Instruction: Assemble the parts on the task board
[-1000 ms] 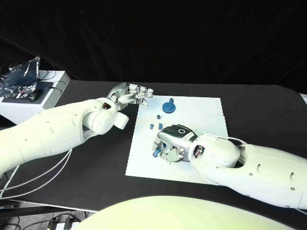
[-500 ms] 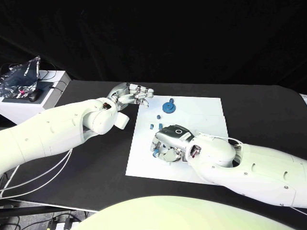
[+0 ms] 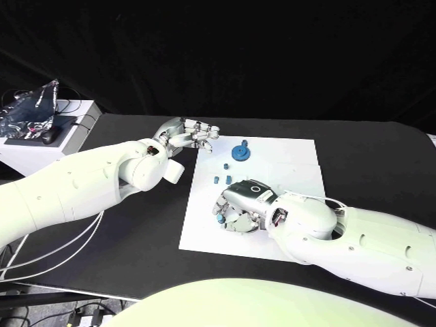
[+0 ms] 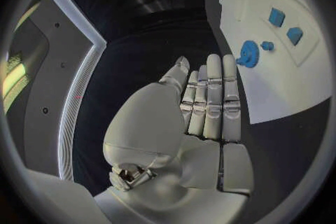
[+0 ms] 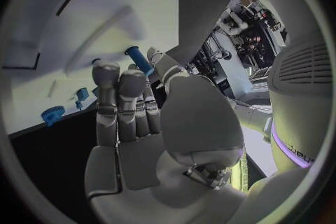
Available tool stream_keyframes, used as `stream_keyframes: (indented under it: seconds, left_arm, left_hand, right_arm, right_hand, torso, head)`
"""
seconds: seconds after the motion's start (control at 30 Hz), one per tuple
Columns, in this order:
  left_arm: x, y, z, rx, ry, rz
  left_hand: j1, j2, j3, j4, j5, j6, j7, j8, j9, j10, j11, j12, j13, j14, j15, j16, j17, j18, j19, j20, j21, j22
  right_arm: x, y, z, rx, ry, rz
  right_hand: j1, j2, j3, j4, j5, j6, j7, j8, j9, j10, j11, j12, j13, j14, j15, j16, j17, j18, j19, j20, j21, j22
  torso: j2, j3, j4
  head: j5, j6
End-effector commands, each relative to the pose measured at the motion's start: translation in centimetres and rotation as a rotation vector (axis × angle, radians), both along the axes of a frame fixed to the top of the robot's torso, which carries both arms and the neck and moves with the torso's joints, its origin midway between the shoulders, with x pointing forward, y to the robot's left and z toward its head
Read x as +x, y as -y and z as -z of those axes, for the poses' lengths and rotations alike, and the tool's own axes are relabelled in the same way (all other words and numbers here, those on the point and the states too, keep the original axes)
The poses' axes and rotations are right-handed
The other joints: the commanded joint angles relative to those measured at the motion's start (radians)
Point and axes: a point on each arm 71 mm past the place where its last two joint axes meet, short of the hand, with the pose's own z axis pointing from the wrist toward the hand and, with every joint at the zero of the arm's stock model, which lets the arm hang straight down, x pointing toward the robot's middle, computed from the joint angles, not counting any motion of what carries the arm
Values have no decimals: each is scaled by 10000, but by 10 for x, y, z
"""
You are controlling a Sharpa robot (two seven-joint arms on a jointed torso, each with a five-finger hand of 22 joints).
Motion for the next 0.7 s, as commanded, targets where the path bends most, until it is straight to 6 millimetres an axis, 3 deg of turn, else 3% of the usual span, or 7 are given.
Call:
stream_keyframes:
  seconds: [0.03,0.17,0.3,0.37,0.53,0.7]
  left_arm:
    - [0,1,-1,-204,60,39]
    - [0,0,-1,-211,50,15]
    - [0,0,-1,-214,38,12]
    - [0,0,-1,-211,31,7]
    - [0,0,-1,-207,20,6]
    - [0,0,-1,-209,-6,40]
  left_hand:
    - [-124,-7,-2,104,-5,-35,-6,-22,12,-49,33,1,0,49,44,-59,10,34,60,1,-52,-35]
    - [-124,-7,-2,104,-5,-35,-6,-22,12,-49,33,1,0,49,44,-59,10,34,60,1,-52,-35]
    - [-97,-22,-18,134,-4,-52,3,-19,14,-70,39,30,0,51,48,-66,6,35,111,2,-114,-107]
    - [-97,-22,-18,134,-4,-52,3,-19,14,-70,39,30,0,51,48,-66,6,35,111,2,-114,-107]
    - [-84,-26,-22,131,-5,-56,8,-21,13,-87,46,25,-2,47,50,-69,5,34,113,2,-122,-113]
    - [-68,-30,-26,123,-6,-56,8,-20,14,-86,46,30,-1,45,50,-70,4,34,116,1,-128,-117]
  right_arm:
    - [-2,0,-2,364,-50,-117]
    - [-1,2,-4,672,91,4]
    - [-1,5,-6,984,249,153]
    - [0,7,-8,1151,343,266]
    - [2,20,-13,1688,586,724]
    - [11,45,-24,2587,85,1617]
  right_hand:
    - [305,19,-807,149,-2,-244,-92,-39,-13,-440,87,-23,-4,-1,100,-121,-99,246,436,124,-580,372]
    - [618,-79,-1220,553,18,-376,-152,-38,-8,-882,202,-29,-9,33,178,-218,-226,390,457,218,-1161,123]
    - [885,-347,-1273,1076,30,-519,-199,-35,-10,-1295,298,10,-21,13,235,-228,-295,475,446,264,-1483,-52]
    - [1055,-514,-1283,1429,88,-592,-260,-35,-10,-1509,355,1,-26,0,260,-392,-406,585,415,297,-2260,-381]
    - [1285,-662,-1335,1941,156,-671,-298,-42,-12,-1572,362,3,-25,32,264,-398,-430,593,425,296,-2141,-619]
    - [1058,-259,-1111,1392,145,-465,-35,-43,-15,-540,94,69,-31,49,95,-378,-415,422,427,147,-1840,-575]
  torso:
    - [6,3,0]
    - [6,7,-4]
    - [4,8,3]
    - [5,9,0]
    - [-1,1,-6]
    - [-2,-3,-14]
  head:
    - [14,2]
    - [2,2]
    - [-2,2]
    - [-18,2]
    - [-50,2]
    - [-94,2]
